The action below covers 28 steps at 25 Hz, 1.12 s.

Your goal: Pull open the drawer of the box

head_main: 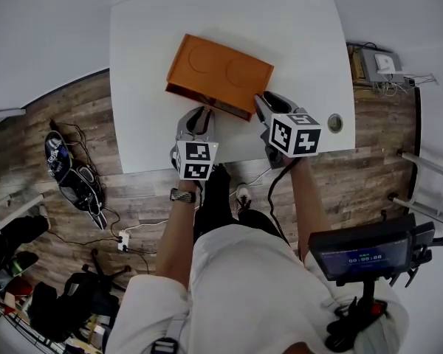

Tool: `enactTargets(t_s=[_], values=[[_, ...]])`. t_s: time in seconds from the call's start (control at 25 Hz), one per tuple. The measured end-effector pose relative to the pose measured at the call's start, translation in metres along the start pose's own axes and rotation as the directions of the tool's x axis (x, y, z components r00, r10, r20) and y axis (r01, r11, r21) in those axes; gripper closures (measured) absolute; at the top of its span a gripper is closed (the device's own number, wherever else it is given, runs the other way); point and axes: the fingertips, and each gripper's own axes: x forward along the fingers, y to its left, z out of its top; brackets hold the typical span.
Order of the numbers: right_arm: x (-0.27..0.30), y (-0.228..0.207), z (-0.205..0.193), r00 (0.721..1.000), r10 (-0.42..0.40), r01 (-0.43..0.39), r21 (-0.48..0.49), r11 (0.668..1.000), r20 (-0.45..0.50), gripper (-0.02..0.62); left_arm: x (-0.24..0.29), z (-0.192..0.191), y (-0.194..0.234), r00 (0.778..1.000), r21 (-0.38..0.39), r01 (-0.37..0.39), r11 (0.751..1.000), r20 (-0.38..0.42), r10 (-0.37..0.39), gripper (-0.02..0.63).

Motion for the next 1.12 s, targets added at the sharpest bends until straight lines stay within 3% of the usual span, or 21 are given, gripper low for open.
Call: enactTargets(t_s=[1.12], values=[[0.006, -0.002, -0.001, 1.000, 0.007, -0.007, -0.002, 1.000, -0.002, 0.479, -0.037, -0.041, -0.002, 0.998, -0.028, -0.028, 0.999, -0.060, 0.026, 0.528]])
